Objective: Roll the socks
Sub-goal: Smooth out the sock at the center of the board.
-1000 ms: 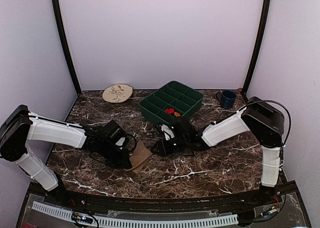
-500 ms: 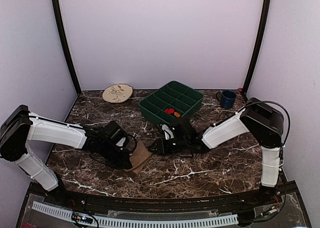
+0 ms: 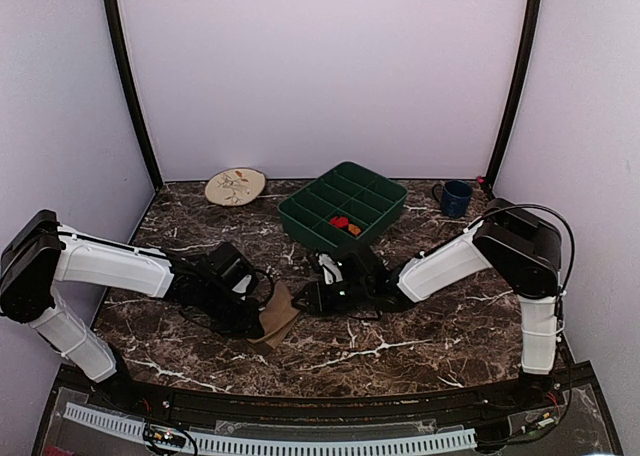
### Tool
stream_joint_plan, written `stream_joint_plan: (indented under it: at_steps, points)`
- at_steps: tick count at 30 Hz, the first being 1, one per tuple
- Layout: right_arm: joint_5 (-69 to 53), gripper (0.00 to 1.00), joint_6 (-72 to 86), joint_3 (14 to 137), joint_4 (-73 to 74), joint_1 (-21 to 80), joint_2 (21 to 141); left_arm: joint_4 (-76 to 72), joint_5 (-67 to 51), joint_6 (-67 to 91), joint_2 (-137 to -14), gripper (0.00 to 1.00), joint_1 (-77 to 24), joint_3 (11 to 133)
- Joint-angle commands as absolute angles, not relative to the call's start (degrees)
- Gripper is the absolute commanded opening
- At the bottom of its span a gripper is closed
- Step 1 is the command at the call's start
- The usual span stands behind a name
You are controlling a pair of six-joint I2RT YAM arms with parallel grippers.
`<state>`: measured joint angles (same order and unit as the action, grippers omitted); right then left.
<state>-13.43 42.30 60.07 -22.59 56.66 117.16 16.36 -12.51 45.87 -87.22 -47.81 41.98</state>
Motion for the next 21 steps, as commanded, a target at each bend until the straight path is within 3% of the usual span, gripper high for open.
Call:
stream_joint_plan:
  at_steps: [1,21]
  points:
    - [-11.6,0.42,43.1,59.5,-20.2,57.1,119.2,17.5,-11.5,46.0,-87.5,0.15,-48.1,42.1]
    - [-13.9,0.38,51.0,55.2,-25.6,58.5,120.3,16.7,-11.6,45.9,-88.0,0.15,-48.1,41.4]
